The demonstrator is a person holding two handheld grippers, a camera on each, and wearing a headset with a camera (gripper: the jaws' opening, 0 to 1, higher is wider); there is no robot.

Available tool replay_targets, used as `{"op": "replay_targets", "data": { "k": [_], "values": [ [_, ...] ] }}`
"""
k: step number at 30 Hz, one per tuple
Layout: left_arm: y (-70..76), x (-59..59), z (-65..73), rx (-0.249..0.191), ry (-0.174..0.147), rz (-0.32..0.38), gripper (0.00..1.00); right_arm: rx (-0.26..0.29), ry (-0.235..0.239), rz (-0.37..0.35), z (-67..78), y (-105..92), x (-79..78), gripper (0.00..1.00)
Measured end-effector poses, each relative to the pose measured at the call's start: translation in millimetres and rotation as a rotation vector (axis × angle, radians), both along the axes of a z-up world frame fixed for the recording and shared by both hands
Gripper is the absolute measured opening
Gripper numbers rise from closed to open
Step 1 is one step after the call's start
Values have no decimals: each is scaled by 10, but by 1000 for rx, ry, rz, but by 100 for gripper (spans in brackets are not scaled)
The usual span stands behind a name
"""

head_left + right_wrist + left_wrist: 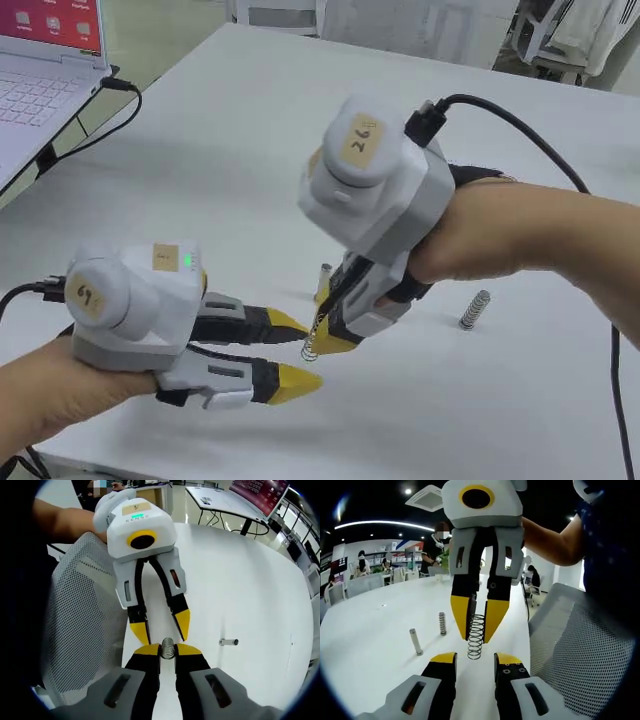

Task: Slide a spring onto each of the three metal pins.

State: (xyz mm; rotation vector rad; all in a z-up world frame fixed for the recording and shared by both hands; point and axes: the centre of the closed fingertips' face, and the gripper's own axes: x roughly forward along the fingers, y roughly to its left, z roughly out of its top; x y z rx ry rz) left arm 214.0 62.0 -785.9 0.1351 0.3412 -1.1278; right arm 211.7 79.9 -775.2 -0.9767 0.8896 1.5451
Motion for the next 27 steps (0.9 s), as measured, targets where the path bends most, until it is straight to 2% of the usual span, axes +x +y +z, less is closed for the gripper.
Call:
{"op": "replay_targets", "data": {
  "k": [11,16,27],
  "values": [
    [60,83,-26,-7,7,53,43,-14,-11,-13,-11,-84,42,8],
    [96,127,-23,-13,2,84,56,-14,-14,-22,2,-107,63,8],
    [130,190,13,-18,-26,118,73,-15,-21,-35,34,-155,113,8]
  ]
}}
